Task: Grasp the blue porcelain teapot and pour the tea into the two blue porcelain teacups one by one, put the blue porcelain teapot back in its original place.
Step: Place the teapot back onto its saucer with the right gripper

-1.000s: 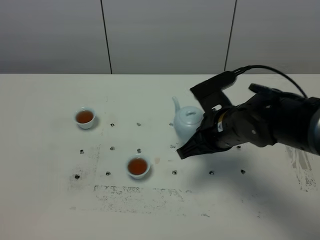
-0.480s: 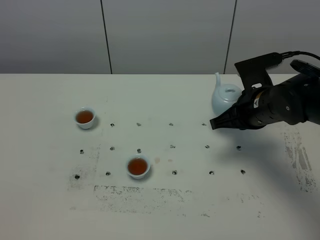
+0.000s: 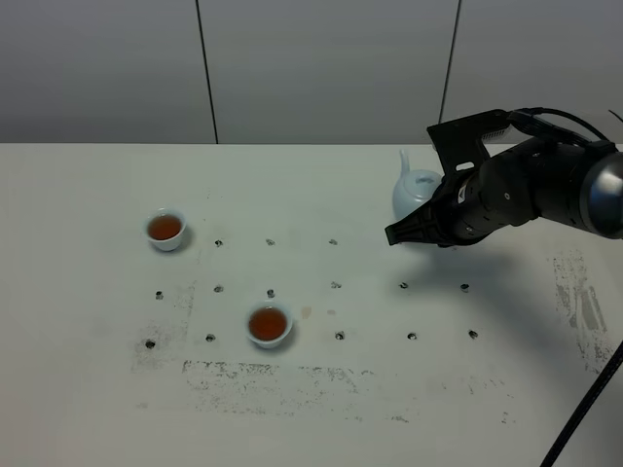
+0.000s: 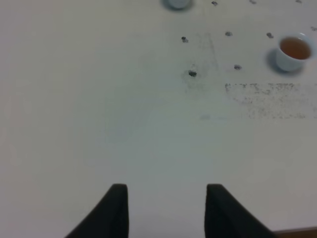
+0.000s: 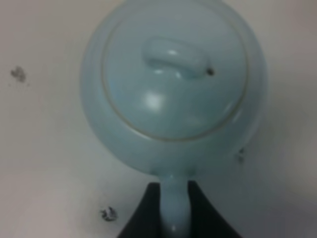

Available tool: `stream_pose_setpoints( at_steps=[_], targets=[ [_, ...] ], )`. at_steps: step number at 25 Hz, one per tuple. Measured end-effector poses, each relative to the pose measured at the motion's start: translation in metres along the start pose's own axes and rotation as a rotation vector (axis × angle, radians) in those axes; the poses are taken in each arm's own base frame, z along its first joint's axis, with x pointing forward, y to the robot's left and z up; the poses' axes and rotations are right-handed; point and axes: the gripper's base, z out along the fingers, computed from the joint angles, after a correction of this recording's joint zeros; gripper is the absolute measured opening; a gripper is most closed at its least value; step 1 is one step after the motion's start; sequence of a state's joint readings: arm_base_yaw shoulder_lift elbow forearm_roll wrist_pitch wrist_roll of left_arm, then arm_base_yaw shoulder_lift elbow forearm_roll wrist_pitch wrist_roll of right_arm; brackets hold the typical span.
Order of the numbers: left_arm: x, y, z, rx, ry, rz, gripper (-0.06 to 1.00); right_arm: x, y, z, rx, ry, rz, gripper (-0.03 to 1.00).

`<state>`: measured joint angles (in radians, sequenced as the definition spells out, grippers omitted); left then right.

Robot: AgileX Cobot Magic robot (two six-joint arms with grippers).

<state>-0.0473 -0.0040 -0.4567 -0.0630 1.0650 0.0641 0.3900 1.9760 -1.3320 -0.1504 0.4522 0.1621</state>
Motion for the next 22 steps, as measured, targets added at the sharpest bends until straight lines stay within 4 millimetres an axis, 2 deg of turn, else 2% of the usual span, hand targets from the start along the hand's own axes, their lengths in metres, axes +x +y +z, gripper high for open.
stream_pose_setpoints(
  at_steps=[8, 13, 22],
  targets=[
    [0.000, 0.000, 0.000, 0.000, 0.000, 0.000, 0.43, -0.003, 0.021, 0.004, -0.037, -0.047, -0.033, 0.06],
    [0.000, 0.000, 0.000, 0.000, 0.000, 0.000, 0.43, 0.000, 0.021, 0.015, -0.037, -0.033, -0.035, 0.06],
    [0.000, 0.000, 0.000, 0.000, 0.000, 0.000, 0.43, 0.005, 0.020, 0.024, -0.023, -0.013, -0.069, 0.06]
  ],
)
